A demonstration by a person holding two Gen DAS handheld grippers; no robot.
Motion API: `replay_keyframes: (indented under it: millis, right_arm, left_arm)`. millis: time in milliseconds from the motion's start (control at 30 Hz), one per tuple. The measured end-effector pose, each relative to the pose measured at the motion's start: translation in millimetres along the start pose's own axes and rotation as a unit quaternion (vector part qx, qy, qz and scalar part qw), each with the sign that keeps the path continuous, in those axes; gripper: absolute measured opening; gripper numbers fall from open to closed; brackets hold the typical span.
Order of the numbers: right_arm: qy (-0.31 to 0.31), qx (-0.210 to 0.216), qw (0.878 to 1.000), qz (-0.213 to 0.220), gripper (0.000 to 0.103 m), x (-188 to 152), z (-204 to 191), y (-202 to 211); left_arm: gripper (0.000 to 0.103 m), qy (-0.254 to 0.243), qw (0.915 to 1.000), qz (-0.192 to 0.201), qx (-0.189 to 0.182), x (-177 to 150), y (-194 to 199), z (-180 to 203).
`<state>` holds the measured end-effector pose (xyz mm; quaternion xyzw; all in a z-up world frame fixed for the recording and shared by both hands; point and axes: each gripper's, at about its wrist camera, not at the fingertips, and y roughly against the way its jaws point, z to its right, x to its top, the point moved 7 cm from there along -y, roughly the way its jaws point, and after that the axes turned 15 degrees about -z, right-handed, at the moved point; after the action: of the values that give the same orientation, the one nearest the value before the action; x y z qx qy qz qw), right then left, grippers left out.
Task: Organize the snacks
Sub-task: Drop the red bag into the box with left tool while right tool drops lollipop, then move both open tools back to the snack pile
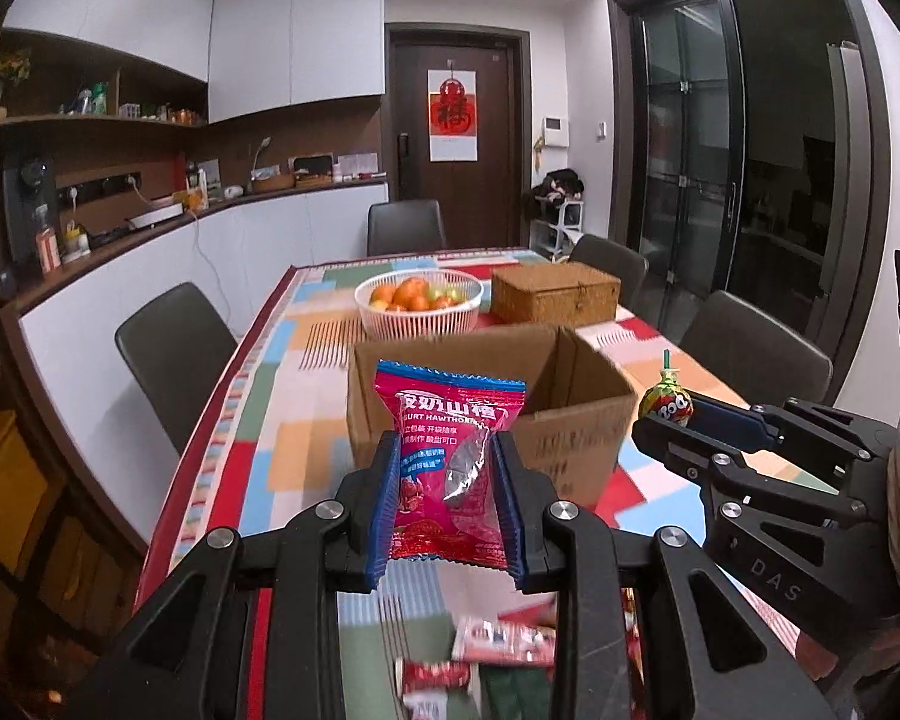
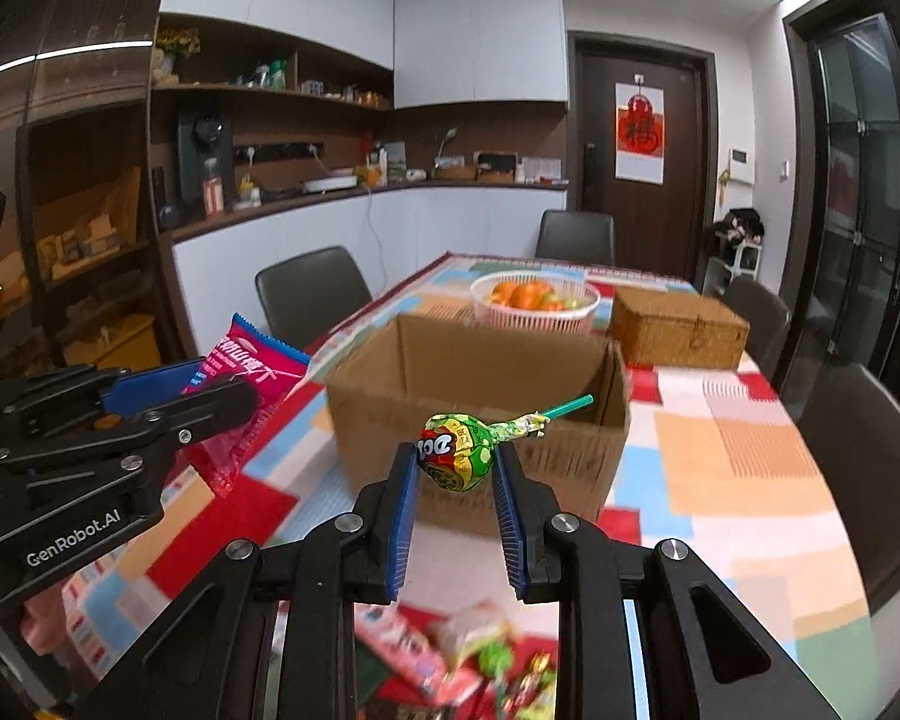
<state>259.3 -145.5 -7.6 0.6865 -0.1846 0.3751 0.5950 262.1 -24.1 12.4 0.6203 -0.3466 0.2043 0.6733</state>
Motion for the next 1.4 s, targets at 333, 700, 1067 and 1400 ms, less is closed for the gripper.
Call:
replay_keyframes:
  millis: [333,700,1067,1400]
  right_arm:
    - [-0.01,-0.009,1.0,0.022,0.026,53,23,-23]
    - [-0.035,0.004,0.999,-0.026,0.026,79,47,-82]
    - [-0.062,-0.022,0.997,-0.046,0.051,78,64,-100]
    - [-0.036,-0.018,0.999,-0.01,0.059,58,34,-47]
  left_arm:
    - [0.03,0.009,0.9994,-0.016,-0.03,53,-41,-9]
    - [0.03,0.014,0.9973,-0.066,-0.029,81,-103,-17]
    - [0.055,0.034,0.9969,-0.068,-0.02,70,-99,-25]
    - [0.062,0.018,0.9991,-0.038,-0.006,42,-38,-25]
